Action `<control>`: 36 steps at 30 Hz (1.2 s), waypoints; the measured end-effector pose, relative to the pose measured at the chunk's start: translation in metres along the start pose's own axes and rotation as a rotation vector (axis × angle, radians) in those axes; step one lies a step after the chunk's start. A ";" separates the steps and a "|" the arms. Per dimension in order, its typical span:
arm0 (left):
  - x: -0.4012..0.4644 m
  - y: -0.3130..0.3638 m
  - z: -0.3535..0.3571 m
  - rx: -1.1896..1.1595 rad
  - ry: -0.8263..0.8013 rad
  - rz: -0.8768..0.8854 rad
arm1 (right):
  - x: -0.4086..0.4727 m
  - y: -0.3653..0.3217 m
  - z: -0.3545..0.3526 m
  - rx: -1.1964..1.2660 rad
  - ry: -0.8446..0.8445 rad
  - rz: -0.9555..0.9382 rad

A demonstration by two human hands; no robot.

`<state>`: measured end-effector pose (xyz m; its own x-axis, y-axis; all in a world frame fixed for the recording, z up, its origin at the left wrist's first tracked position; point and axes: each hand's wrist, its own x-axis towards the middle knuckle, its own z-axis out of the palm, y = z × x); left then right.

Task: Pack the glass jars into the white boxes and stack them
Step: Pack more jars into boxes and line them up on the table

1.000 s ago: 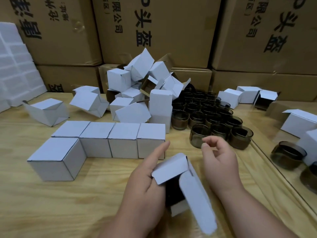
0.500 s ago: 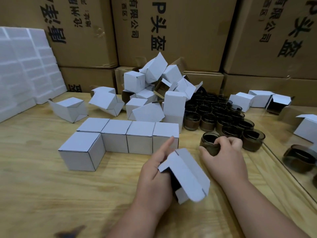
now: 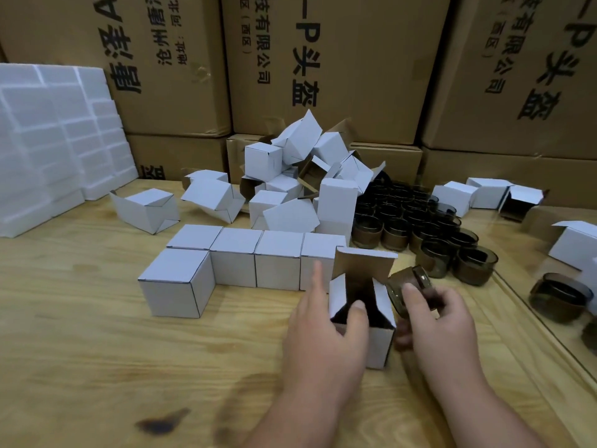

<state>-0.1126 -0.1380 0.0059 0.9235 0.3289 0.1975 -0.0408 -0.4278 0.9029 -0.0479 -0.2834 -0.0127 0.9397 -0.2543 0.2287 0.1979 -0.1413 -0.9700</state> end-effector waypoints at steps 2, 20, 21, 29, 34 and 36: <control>-0.001 0.000 0.002 0.004 -0.055 0.070 | 0.002 -0.001 0.000 -0.002 0.008 0.016; 0.024 -0.006 0.014 -0.150 -0.138 0.292 | -0.027 -0.039 0.012 0.148 -0.164 -0.841; 0.024 -0.007 0.014 -0.155 -0.137 0.296 | -0.026 -0.038 0.014 0.150 -0.167 -0.833; 0.023 -0.014 0.019 -0.185 -0.136 0.178 | -0.013 -0.028 0.004 0.125 -0.074 -0.736; 0.022 -0.015 0.022 -0.251 -0.125 0.163 | -0.009 -0.029 -0.002 0.064 -0.029 -0.724; 0.023 -0.016 0.023 -0.280 -0.133 0.153 | -0.007 -0.028 -0.004 0.024 -0.013 -0.737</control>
<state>-0.0818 -0.1427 -0.0129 0.9394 0.1587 0.3038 -0.2686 -0.2097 0.9401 -0.0610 -0.2813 0.0131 0.5638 -0.0899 0.8210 0.7853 -0.2497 -0.5666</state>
